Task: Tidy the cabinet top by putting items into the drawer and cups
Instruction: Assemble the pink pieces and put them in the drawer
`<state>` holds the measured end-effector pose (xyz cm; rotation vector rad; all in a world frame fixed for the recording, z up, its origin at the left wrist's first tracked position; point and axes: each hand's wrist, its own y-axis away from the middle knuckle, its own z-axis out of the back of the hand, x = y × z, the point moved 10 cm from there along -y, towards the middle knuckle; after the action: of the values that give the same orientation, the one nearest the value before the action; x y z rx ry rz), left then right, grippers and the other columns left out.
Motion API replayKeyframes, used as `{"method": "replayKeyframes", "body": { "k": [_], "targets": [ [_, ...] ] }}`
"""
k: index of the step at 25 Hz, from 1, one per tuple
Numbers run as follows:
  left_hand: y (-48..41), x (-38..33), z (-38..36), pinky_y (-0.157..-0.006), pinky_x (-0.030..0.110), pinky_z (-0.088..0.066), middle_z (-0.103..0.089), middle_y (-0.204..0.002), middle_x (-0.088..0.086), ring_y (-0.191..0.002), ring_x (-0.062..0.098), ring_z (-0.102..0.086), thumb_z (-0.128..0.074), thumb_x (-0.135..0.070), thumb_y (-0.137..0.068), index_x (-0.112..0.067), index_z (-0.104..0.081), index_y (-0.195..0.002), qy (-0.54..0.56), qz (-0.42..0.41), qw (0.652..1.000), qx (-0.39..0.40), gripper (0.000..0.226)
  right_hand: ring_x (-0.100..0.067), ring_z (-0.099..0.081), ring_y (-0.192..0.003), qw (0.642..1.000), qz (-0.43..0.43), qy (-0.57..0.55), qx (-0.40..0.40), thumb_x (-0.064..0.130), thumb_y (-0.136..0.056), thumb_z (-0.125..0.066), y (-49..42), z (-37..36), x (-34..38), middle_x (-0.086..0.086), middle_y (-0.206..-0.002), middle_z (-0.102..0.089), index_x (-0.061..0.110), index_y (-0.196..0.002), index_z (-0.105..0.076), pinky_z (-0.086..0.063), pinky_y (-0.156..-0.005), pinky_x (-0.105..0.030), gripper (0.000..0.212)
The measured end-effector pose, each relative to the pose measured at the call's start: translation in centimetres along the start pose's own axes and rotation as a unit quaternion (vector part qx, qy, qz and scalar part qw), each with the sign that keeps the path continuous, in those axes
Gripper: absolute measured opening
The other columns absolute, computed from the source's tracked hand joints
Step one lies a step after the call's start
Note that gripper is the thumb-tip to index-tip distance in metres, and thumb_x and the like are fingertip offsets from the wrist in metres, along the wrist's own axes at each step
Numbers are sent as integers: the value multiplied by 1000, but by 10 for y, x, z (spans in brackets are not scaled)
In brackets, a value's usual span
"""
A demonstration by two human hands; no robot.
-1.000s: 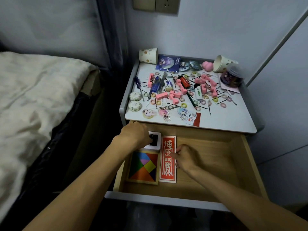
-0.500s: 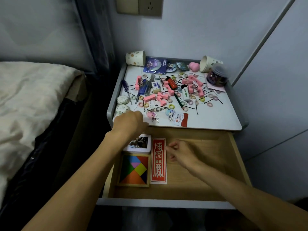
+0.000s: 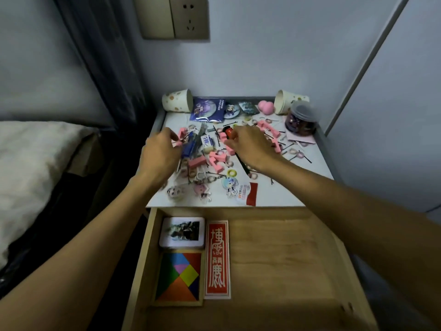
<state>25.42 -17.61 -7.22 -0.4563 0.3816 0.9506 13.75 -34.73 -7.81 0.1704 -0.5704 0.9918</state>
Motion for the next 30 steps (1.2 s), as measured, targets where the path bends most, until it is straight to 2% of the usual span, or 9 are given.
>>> {"method": "replayKeyframes", "body": {
  "k": [3,5,12,17,20,22,23,26,30],
  "targets": [
    [-33,-11,-16,-81,44,-52,-63,-116,18,-100,38,-60,-58,-14,-90,-7,-61,-114,-76,-37,996,26,26,-24,-64,-63,994,-2,109,11,10,-94,-58,-21,-24,0,-6,-70,-61,5,-74,-59,-45,-49,-29,20],
    [-54,-22,-27,-78,44,-49,-60,-116,24,-100,44,-58,-55,-11,-90,-2,-56,-117,-132,-51,989,36,28,-25,-60,-62,988,2,155,6,-1,-88,-57,-28,-28,1,-8,-69,-59,7,-71,-55,-46,-51,-33,19],
    [-71,-13,-53,-87,48,-45,-54,-124,30,-114,47,-53,-49,-11,-94,4,-42,-126,-211,-1,975,69,36,-24,-53,-65,978,-9,205,32,6,-88,-56,-41,-30,-1,-2,-61,-46,15,-60,-41,-39,-62,-32,32],
    [-66,-29,-39,-76,44,-43,-57,-122,27,-108,45,-56,-48,-5,-94,1,-50,-123,-184,-8,983,20,31,-26,-54,-69,969,25,244,44,-5,-84,-55,-41,-26,8,-2,-64,-47,11,-69,-48,-37,-60,-31,23],
    [-51,-43,-5,-68,37,-44,-67,-106,21,-92,39,-62,-51,-8,-92,-2,-66,-109,-86,-23,994,-57,23,-26,-57,-78,952,57,290,79,-6,-83,-57,-38,-33,20,-6,-77,-52,11,-85,-59,-42,-64,-33,18],
    [-38,-37,5,-71,39,-55,-71,-91,16,-79,32,-67,-58,-13,-91,-5,-72,-98,57,24,998,-26,17,-28,-64,-92,946,56,308,84,-3,-86,-55,-43,-31,22,-9,-88,-60,11,-94,-62,-44,-69,-33,17],
    [-28,-30,2,-70,37,-58,-70,-81,14,-70,27,-67,-61,-11,-91,-5,-72,-90,156,63,986,16,12,-29,-64,-98,943,56,317,86,0,-87,-55,-45,-30,21,-10,-98,-64,11,-100,-63,-43,-71,-33,19],
    [17,-23,-6,-55,22,-55,-64,-70,9,-55,16,-59,-63,-1,-89,-2,-68,-84,401,180,891,111,7,-31,-63,-101,942,58,324,63,5,-89,-59,-44,-21,19,-11,-109,-66,9,-108,-64,-40,-70,-32,20],
    [52,-17,-12,-60,23,-57,-66,-82,9,-63,15,-64,-63,-5,-91,-1,-68,-98,473,220,840,148,10,-31,-57,-88,974,-2,224,16,2,-91,-53,-53,13,-6,-13,-95,-61,7,-93,-60,-42,-69,-35,9]
  ]
}}
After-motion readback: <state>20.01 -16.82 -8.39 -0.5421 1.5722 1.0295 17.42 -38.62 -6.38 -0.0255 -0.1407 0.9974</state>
